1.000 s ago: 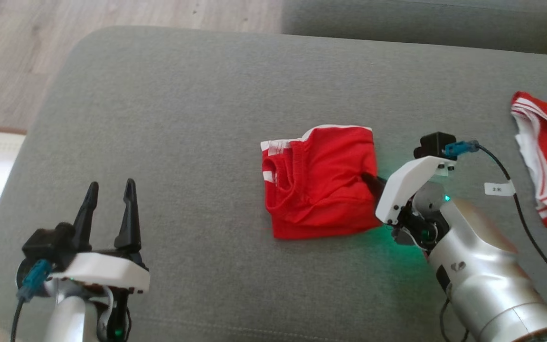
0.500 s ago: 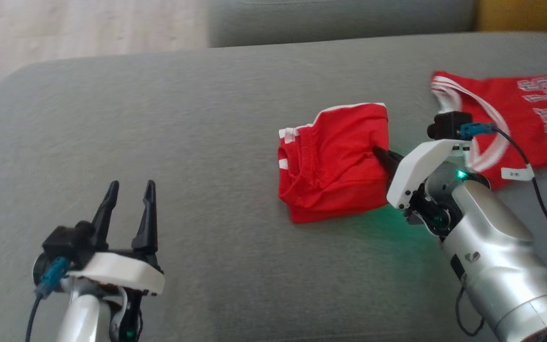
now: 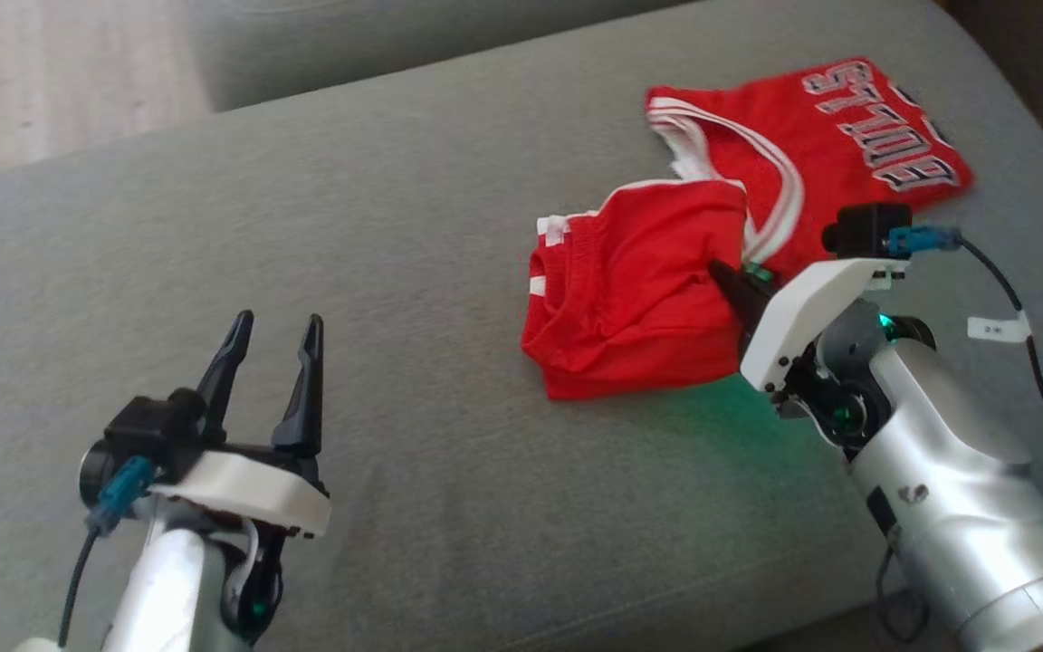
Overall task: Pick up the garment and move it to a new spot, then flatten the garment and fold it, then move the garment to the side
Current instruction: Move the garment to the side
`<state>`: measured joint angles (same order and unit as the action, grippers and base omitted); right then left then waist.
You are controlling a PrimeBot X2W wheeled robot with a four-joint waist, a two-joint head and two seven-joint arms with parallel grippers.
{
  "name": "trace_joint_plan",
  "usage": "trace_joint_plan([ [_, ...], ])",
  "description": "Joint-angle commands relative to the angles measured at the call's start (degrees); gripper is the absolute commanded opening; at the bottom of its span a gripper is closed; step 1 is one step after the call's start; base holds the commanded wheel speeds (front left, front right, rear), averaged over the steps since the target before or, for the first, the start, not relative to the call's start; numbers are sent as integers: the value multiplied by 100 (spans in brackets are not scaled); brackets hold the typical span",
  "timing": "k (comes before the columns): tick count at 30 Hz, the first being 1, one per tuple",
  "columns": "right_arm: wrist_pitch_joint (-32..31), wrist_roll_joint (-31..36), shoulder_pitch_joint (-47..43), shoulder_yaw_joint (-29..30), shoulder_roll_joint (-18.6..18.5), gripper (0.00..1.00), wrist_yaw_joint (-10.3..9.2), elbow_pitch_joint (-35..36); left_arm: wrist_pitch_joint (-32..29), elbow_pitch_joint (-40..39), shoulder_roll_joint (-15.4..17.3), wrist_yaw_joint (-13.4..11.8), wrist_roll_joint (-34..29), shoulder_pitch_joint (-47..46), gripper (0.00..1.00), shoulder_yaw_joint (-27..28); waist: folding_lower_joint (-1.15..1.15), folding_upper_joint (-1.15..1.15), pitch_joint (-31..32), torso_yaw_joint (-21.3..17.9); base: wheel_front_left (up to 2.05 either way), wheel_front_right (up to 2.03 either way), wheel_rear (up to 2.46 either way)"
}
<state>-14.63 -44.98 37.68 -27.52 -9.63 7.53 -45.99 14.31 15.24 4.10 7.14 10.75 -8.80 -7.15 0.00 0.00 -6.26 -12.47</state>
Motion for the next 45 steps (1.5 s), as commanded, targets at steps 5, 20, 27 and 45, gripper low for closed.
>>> trace_joint_plan([
  [5,40,-18,12,49,-85,0,-4,393,69,-179,211,34,33,-391,100,143,0,0,-174,-271,0,0,0],
  [20,-219,493,1010,-44,-635,0,-4,799,69,-246,475,35,85,-684,100,147,0,0,-974,122,0,0,0],
  [27,-496,775,1611,-90,-1354,0,-4,814,69,-253,580,35,136,-877,100,92,0,0,-1386,313,0,0,0],
  [45,-953,2291,1946,432,-2367,49,-4,1030,69,-233,607,35,180,-1132,100,35,0,0,-1868,399,0,0,0],
])
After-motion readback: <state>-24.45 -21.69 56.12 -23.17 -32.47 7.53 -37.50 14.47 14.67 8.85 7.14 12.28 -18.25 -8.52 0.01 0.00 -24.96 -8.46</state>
